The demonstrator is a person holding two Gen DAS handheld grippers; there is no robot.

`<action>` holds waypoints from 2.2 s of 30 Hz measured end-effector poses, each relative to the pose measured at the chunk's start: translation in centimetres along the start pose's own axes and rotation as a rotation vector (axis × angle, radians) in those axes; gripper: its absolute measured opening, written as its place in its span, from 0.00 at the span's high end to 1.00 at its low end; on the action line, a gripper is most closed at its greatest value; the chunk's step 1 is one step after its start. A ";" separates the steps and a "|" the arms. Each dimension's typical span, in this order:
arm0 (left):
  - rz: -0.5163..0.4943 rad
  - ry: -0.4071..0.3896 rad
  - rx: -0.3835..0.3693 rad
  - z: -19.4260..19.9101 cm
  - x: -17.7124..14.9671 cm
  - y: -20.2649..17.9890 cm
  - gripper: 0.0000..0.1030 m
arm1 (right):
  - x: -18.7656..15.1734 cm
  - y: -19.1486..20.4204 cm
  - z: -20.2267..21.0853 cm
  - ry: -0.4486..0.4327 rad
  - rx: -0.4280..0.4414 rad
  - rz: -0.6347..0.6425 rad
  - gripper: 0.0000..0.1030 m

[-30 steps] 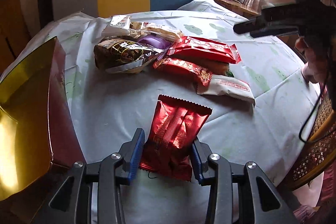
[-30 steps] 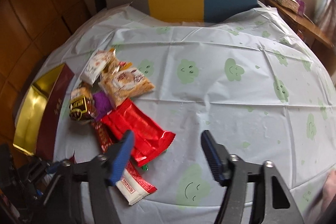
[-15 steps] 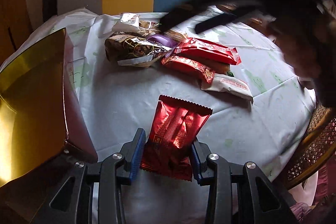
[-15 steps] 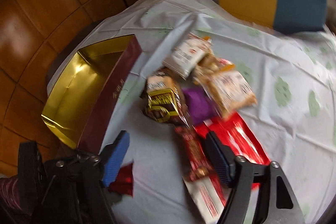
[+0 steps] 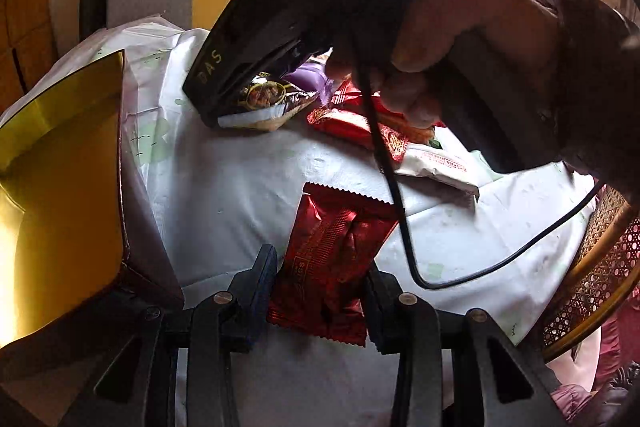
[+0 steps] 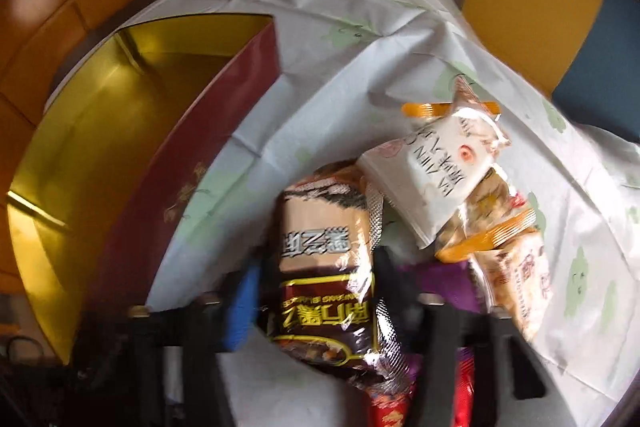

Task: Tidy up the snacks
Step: 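Carry the red snack into the gold tin and open the left gripper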

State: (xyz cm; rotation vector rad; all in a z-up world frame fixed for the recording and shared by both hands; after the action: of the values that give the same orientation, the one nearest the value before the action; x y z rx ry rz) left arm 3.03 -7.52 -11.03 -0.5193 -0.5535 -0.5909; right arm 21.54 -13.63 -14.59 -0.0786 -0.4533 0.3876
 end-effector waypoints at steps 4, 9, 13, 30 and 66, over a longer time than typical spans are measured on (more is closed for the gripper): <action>-0.002 -0.001 0.006 0.0 -0.1 0.1 0.61 | -1.1 -0.1 2.7 -0.039 0.026 -0.014 0.62; -0.003 0.002 0.013 -0.1 0.0 -0.1 0.61 | -3.7 -1.7 6.8 -0.073 0.108 -0.051 0.62; 0.008 0.010 0.017 0.1 0.3 -0.2 0.61 | -7.0 -2.6 8.3 -0.059 0.136 -0.074 0.62; 0.213 -0.252 0.050 11.7 5.7 4.8 0.61 | -12.2 -2.5 4.5 0.035 0.119 -0.079 0.59; 0.530 -0.160 0.279 7.2 9.5 18.2 0.37 | -13.0 1.2 3.4 0.002 0.048 -0.006 0.50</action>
State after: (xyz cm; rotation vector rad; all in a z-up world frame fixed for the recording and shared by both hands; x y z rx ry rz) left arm 18.88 6.24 -5.24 -0.4253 -0.6086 0.0345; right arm 8.90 -17.57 -17.11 -0.0312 -0.4415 0.3924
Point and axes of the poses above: each gripper's, at about its wrist camera, not at the fingertips, and z roughly against the way its jaws point, y to its left, x to its top, the point moved 3 cm from there along -z, roughly the way its jaws point, and after that the axes turned 11 degrees about -x, right-handed, at the moved point
